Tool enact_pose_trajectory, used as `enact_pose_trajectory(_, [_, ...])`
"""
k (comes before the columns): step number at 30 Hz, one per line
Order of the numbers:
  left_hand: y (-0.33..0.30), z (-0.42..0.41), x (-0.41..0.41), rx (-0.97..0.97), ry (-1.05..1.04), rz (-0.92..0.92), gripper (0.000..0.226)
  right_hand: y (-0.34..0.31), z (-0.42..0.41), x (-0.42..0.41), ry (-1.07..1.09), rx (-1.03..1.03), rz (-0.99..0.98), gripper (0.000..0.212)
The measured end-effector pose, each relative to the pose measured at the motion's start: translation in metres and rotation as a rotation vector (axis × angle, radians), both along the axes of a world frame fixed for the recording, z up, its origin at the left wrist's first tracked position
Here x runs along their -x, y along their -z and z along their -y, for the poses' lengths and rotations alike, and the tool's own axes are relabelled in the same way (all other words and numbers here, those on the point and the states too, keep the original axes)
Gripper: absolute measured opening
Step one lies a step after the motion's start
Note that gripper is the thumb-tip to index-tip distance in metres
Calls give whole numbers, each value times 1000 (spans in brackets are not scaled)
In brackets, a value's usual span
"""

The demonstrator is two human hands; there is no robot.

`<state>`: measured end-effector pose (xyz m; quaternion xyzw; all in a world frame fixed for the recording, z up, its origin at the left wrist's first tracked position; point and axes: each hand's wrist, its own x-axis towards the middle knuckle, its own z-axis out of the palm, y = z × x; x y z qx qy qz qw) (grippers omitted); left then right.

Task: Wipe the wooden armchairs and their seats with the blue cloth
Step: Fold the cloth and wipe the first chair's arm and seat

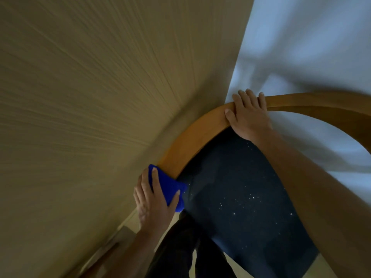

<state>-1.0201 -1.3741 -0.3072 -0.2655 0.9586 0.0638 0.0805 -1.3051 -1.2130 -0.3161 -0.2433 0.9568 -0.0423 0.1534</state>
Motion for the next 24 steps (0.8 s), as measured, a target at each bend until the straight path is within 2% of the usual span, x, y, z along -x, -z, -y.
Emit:
enact_pose_trajectory(2, [-2, -4, 22, 1, -7, -10, 86, -1, 8, -2, 22, -42, -15, 63])
enact_pose_trajectory(4, [-4, -12, 61, 0, 20, 5, 91, -2, 17, -10, -47, -57, -46, 65])
enact_pose_trajectory(7, [-3, -30, 131, 1, 136, 12, 93, 3, 34, -29, -213, 4, -70, 68])
enact_pose_trajectory(10, [-3, -38, 160, 35, 216, 30, 92, 4, 37, -34, -206, 5, -70, 70])
enact_pose_trajectory(13, [-3, -26, 119, 46, 153, 27, 93, 3, 32, -32, -215, 9, -57, 70])
enact_pose_trajectory(16, [1, -11, 44, 26, -9, 22, 94, 2, 33, -32, -207, -3, -36, 68])
enact_pose_trajectory(18, [7, -1, -1, -12, -44, -28, 90, 1, 34, -31, -203, -8, -42, 68])
enact_pose_trajectory(24, [14, 2, -56, -306, -255, -216, 84, 2, 36, -31, -201, 11, -31, 68])
